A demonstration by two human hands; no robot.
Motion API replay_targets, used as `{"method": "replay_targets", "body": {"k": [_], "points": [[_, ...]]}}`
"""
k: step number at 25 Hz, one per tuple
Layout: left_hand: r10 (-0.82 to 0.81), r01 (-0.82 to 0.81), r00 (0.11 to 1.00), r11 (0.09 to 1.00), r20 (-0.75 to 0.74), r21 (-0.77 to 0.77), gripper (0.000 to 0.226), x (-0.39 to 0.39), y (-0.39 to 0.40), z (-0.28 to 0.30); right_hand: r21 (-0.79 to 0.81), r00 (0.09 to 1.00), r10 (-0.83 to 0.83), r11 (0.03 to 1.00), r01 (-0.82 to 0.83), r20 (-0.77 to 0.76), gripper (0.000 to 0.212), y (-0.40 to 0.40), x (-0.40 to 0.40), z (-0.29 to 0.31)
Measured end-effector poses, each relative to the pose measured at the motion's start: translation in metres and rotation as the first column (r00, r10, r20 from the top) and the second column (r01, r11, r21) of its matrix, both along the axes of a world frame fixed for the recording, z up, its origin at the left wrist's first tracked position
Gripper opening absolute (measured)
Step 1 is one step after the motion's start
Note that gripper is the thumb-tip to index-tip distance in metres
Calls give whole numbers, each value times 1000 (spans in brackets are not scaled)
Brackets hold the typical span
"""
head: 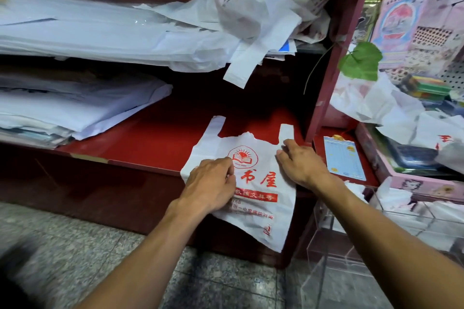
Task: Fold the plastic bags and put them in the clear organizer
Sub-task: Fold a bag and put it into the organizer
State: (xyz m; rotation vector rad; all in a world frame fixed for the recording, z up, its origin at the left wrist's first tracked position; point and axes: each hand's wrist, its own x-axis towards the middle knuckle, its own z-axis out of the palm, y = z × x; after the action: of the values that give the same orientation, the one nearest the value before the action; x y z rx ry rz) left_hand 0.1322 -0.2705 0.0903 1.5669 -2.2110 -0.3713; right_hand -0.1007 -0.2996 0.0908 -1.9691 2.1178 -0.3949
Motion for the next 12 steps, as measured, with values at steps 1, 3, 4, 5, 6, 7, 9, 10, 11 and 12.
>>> {"method": "replay_targets", "body": {"k": [1,3,4,5,6,7,9,10,11,12], "points": [[0,0,1000,1000,8,-15,6,2,0,-1,72,999,1,997,2,-41,49,-10,-3,0],[-1,3,1000,998,31,-57,12,9,2,-3,168,998,29,986,-19,-57,53,-26,-3,2],[-16,19,999,997,51,-72,16,12,0,-4,163,997,47,986,-37,-58,53,-30,-2,2],[-34,40,996,997,85,-70,20,14,-2,-6,128,995,74,990,-65,-69,53,-32,-2,0],[-39,44,993,998,115,-43,25,16,-4,-8,66,986,117,992,-110,-115,52,-28,1,-1],[-33,33,991,999,131,1,31,16,-7,-9,-23,976,147,988,-153,-163,53,-22,5,-5],[-6,-9,989,995,151,99,44,12,-13,-7,-199,961,173,956,-217,-218,59,1,9,-9],[1,-24,987,990,160,142,48,9,-16,-6,-255,956,190,935,-245,-223,59,14,11,-9],[1,-30,987,984,162,176,51,6,-17,-6,-292,951,209,917,-271,-225,55,25,9,-9],[4,-37,987,979,160,201,53,2,-19,-7,-304,950,222,910,-284,-221,50,37,7,-7]]}}
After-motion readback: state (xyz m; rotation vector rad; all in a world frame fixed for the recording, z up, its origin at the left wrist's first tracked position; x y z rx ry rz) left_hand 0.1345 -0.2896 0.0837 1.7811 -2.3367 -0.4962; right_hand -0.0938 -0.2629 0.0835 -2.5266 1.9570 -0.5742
